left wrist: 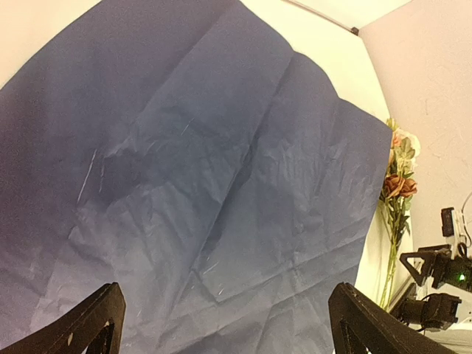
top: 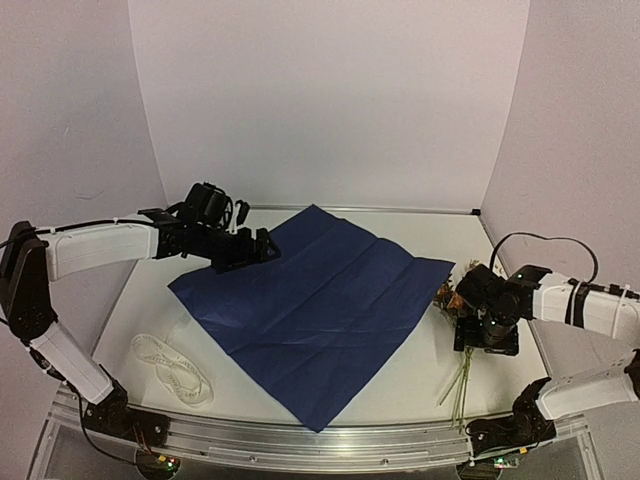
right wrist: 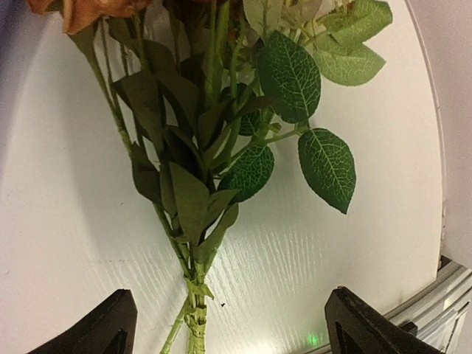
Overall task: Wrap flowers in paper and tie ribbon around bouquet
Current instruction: Pick up the fake flower from the corner of the board, then place the fake flower on the flattened wrapping paper, then pick up the bottom corner of the flattened wrapping paper from the center of the board, then fold the bottom corner of the flattened wrapping paper at the center of the board, then press the fold line of the 1/4-folded wrapping paper.
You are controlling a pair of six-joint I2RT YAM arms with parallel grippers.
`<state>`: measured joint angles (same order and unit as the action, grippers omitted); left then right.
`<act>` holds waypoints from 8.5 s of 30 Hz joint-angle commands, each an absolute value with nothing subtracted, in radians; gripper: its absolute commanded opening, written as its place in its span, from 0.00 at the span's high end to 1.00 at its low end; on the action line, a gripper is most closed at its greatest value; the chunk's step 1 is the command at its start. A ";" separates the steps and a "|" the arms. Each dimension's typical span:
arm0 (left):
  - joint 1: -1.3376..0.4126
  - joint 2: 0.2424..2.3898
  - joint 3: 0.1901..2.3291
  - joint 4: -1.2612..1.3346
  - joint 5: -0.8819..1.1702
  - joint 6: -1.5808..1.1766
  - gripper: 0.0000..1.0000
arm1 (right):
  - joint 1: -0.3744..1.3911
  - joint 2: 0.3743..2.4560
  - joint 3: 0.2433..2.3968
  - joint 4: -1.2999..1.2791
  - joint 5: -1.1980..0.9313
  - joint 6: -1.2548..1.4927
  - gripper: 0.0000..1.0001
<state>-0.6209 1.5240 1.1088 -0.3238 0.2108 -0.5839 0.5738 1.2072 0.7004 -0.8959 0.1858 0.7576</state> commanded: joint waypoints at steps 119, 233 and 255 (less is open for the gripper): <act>-0.554 1.151 0.747 -0.320 0.081 -0.752 0.00 | 1.569 1.588 0.807 -0.098 0.458 -0.558 0.18; -0.765 1.685 0.751 -0.210 0.235 -0.661 0.81 | 0.998 1.802 1.256 -0.261 -0.133 0.821 0.68; -0.730 1.684 0.716 -0.221 0.235 -0.651 0.83 | 0.969 1.791 0.870 0.124 -0.011 0.949 0.75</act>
